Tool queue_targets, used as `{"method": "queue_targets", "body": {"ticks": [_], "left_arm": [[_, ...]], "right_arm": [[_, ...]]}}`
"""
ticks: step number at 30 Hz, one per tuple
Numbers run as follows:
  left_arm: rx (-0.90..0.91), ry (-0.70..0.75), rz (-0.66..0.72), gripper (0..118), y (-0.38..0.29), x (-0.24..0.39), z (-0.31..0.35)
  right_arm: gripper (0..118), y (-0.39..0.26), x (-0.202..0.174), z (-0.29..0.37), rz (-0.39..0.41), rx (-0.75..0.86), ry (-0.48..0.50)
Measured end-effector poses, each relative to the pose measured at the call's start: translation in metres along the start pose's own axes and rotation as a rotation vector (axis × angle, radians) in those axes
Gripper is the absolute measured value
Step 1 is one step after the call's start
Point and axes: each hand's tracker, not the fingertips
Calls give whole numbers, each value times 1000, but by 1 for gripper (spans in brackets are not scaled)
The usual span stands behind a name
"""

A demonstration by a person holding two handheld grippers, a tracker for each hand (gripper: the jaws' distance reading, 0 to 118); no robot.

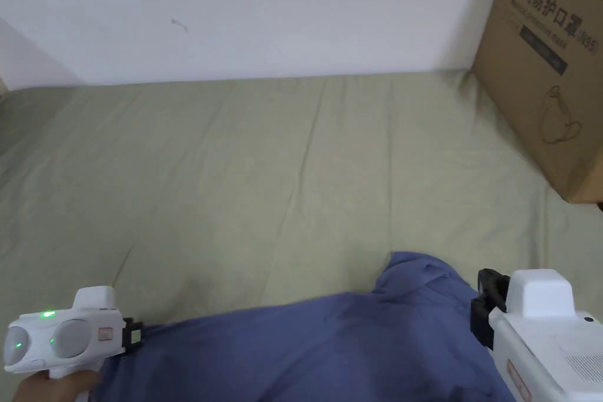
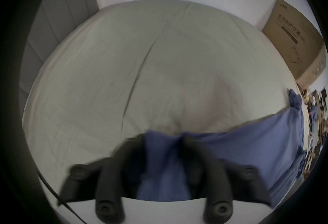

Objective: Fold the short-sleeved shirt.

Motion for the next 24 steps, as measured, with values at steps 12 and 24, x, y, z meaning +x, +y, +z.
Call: {"method": "queue_targets", "body": {"ticks": [12, 24], "left_arm": [[124, -90, 13, 1, -7, 6, 59], [132, -75, 35, 0, -17, -2, 68]], "right_arm": [[101, -12, 59, -143, -125, -366, 17], [5, -33, 49, -199, -51, -503, 97]]}}
